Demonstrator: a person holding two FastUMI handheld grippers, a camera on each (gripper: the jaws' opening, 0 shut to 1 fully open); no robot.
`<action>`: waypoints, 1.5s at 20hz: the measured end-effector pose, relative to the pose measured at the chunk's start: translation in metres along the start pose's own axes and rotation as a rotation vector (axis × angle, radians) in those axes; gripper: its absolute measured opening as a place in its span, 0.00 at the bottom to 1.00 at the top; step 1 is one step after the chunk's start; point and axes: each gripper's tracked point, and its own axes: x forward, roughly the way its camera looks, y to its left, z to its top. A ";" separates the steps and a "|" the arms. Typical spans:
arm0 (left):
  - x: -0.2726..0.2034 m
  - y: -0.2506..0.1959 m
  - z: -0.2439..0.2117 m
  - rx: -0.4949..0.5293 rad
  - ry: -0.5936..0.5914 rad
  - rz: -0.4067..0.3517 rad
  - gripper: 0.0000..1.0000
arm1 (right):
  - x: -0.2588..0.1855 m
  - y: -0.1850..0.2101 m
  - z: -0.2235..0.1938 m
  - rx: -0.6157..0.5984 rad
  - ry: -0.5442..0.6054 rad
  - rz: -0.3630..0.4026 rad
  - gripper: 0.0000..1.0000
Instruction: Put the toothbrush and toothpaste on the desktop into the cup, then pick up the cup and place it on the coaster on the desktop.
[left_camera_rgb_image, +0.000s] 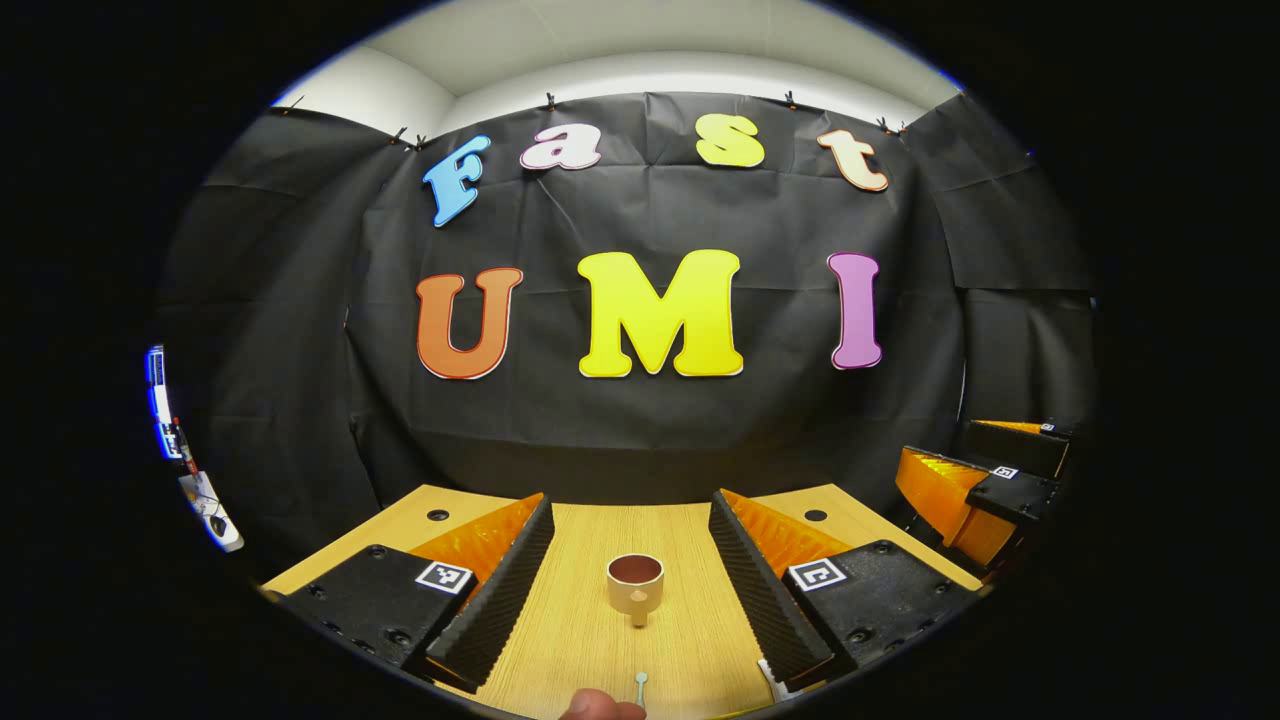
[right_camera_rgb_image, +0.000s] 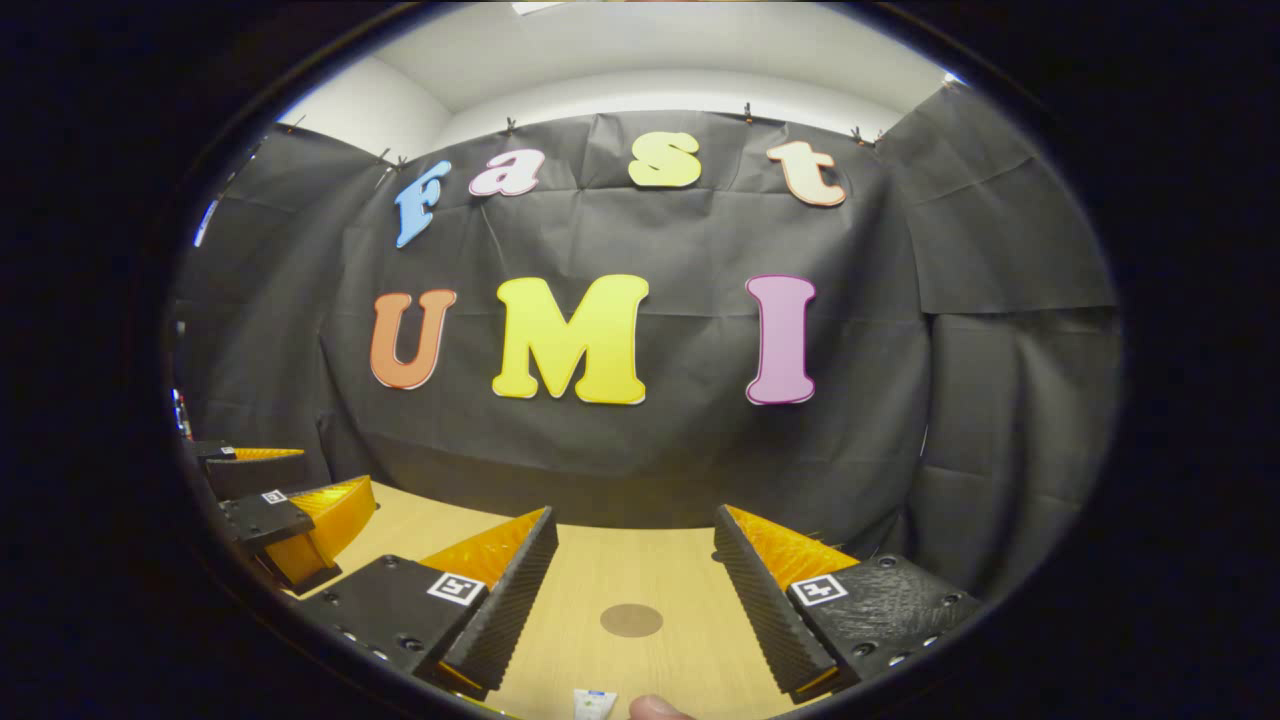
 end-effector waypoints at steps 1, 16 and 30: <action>0.000 0.000 -0.001 0.000 0.003 0.000 0.98 | 0.000 0.000 -0.002 0.001 0.006 0.000 0.95; -0.023 -0.004 -0.082 -0.001 0.192 -0.028 0.99 | -0.028 0.013 -0.110 -0.028 0.304 0.074 0.95; -0.072 -0.007 -0.207 0.021 0.593 -0.052 0.99 | -0.062 0.022 -0.238 -0.028 0.682 0.106 0.95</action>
